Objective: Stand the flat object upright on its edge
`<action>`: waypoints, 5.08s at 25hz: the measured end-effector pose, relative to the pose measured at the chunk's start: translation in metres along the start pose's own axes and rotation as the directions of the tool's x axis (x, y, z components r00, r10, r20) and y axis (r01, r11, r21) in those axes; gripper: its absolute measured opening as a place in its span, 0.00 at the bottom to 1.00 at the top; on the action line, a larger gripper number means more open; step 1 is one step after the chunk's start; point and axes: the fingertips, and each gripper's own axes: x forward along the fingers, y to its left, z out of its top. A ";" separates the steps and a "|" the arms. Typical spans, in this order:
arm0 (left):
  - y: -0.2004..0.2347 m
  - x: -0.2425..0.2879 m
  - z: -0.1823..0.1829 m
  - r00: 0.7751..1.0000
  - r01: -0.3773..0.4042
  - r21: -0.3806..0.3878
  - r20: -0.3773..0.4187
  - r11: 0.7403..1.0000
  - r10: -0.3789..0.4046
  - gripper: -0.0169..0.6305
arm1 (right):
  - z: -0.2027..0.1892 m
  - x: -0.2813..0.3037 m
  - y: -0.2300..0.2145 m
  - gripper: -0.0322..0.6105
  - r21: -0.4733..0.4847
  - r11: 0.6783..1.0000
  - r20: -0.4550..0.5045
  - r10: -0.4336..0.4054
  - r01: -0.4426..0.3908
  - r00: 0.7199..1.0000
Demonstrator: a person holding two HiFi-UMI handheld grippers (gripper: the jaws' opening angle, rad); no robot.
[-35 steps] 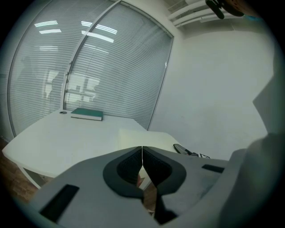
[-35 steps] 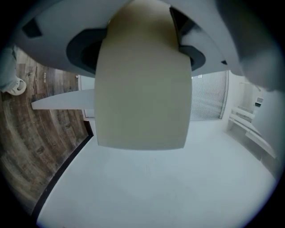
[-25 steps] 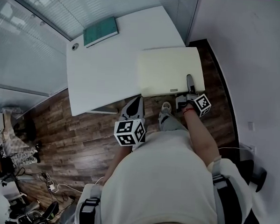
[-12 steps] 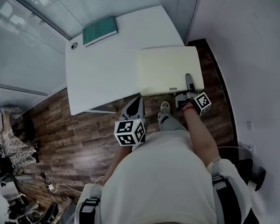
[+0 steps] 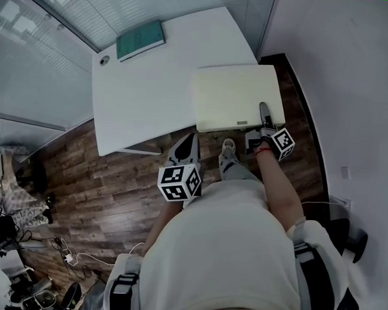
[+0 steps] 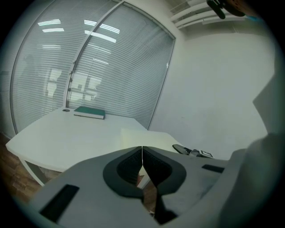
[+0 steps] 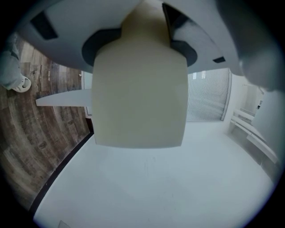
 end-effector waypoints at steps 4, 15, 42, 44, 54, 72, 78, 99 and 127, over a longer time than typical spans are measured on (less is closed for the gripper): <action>-0.001 -0.005 -0.003 1.000 0.003 0.001 -0.001 1.000 -0.003 0.06 | 0.000 -0.005 0.001 0.46 -0.006 1.000 0.003 -0.012 0.012 1.000; -0.004 -0.010 0.000 1.000 0.017 -0.002 0.020 1.000 -0.017 0.06 | 0.005 -0.007 0.027 0.46 -0.096 0.994 -0.010 -0.044 0.043 0.999; -0.005 -0.007 0.003 0.999 0.005 -0.002 0.034 1.000 -0.005 0.06 | 0.017 0.060 0.138 0.46 -0.511 0.859 -0.080 -0.019 -0.024 0.997; -0.004 -0.007 0.002 0.999 0.001 -0.002 0.033 1.000 -0.001 0.06 | 0.014 0.065 0.147 0.46 -0.543 0.839 -0.087 -0.012 -0.037 0.996; -0.003 -0.009 0.002 0.999 -0.013 -0.008 0.040 1.000 0.013 0.06 | -0.002 0.083 0.183 0.46 -0.715 0.695 -0.114 -0.008 -0.076 0.993; -0.006 -0.011 0.000 0.999 -0.016 -0.015 0.038 1.000 0.017 0.06 | -0.041 0.106 0.228 0.46 -0.955 0.267 -0.144 -0.028 -0.131 0.989; -0.006 -0.010 -0.001 0.999 -0.016 -0.015 0.036 1.000 0.017 0.06 | -0.057 0.116 0.235 0.46 -0.983 0.112 -0.150 -0.028 -0.146 0.988; -0.002 -0.007 -0.007 0.999 -0.029 -0.036 0.021 0.999 0.029 0.06 | -0.080 0.143 0.230 0.47 -0.990 -0.038 -0.135 -0.056 -0.137 0.989; -0.008 -0.018 -0.011 1.000 -0.004 -0.060 0.021 0.998 0.005 0.06 | -0.083 0.124 0.229 0.60 -0.987 0.000 -0.163 -0.088 -0.163 0.983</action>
